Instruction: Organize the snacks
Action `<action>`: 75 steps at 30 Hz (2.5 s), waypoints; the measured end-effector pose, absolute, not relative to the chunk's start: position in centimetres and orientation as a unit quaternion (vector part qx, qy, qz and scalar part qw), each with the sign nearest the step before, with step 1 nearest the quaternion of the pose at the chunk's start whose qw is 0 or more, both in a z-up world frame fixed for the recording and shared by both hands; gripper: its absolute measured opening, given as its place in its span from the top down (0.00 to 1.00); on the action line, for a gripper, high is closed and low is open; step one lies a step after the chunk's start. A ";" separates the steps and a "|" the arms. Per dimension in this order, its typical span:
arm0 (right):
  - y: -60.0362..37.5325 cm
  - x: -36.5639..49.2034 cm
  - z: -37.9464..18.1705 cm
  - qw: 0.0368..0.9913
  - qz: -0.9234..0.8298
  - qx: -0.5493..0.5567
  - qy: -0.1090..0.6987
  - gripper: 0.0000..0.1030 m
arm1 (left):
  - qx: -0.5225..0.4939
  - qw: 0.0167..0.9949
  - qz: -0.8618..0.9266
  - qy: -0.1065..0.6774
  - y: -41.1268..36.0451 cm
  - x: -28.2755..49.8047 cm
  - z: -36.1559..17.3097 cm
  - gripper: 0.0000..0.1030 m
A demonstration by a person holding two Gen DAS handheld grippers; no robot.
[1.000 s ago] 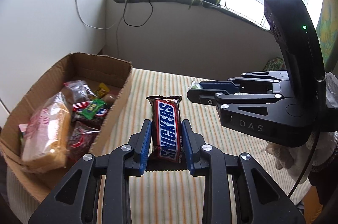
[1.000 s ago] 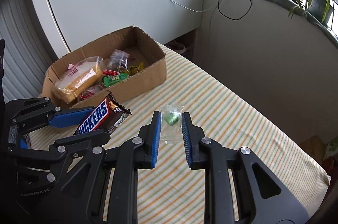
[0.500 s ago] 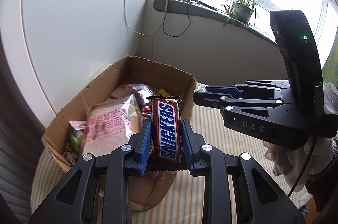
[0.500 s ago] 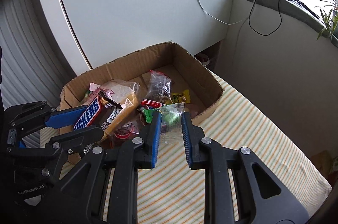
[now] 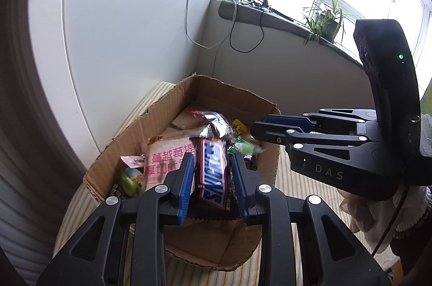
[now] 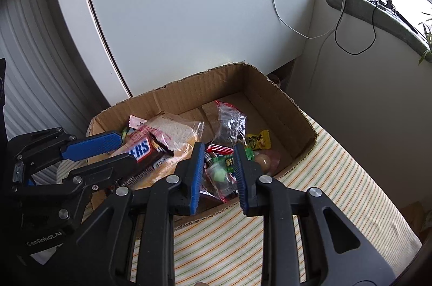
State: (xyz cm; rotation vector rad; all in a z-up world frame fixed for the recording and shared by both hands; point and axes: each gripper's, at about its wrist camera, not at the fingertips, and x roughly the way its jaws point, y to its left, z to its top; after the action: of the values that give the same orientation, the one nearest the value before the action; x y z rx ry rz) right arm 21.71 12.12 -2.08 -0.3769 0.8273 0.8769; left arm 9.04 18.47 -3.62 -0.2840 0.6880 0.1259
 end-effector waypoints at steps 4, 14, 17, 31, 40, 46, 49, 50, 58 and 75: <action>11.7 21.6 -1.6 0.813 0.406 -0.172 0.381 0.57 | -0.143 0.930 0.067 0.331 18.7 8.8 -3.4 0.72; 10.4 20.3 -0.3 0.818 0.405 -0.167 0.372 0.57 | -0.142 0.933 0.066 0.325 18.2 7.9 -2.8 0.72; 10.0 19.6 0.3 0.820 0.408 -0.163 0.367 0.57 | -0.138 0.935 0.068 0.320 17.9 7.3 -2.3 0.72; 6.6 14.8 2.1 0.851 0.383 -0.153 0.325 0.20 | -0.117 0.944 0.088 0.296 16.2 3.3 -0.6 0.35; 4.1 12.8 2.2 0.870 0.354 -0.146 0.311 0.10 | -0.105 0.944 0.114 0.291 15.5 1.1 -0.1 0.24; 3.1 12.1 2.3 0.875 0.347 -0.146 0.305 0.10 | -0.104 0.943 0.115 0.294 15.2 0.8 0.1 0.24; 2.9 12.0 2.3 0.877 0.342 -0.147 0.304 0.10 | -0.105 0.943 0.113 0.296 15.0 0.8 0.0 0.24; 2.8 11.9 2.4 0.877 0.341 -0.147 0.304 0.10 | -0.105 0.943 0.113 0.296 14.9 0.9 0.0 0.24; 2.1 11.3 2.6 0.880 0.338 -0.141 0.302 0.10 | -0.105 0.943 0.109 0.297 14.2 0.3 0.2 0.24; -0.8 11.7 1.4 0.887 0.309 -0.126 0.318 0.10 | -0.114 0.941 0.098 0.303 14.3 0.3 -0.2 0.24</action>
State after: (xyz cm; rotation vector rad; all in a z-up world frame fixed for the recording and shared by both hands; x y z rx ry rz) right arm 11.73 -0.78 1.36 -0.2622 0.6609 0.6427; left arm 0.32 14.33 -0.17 -0.2336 0.6190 0.2006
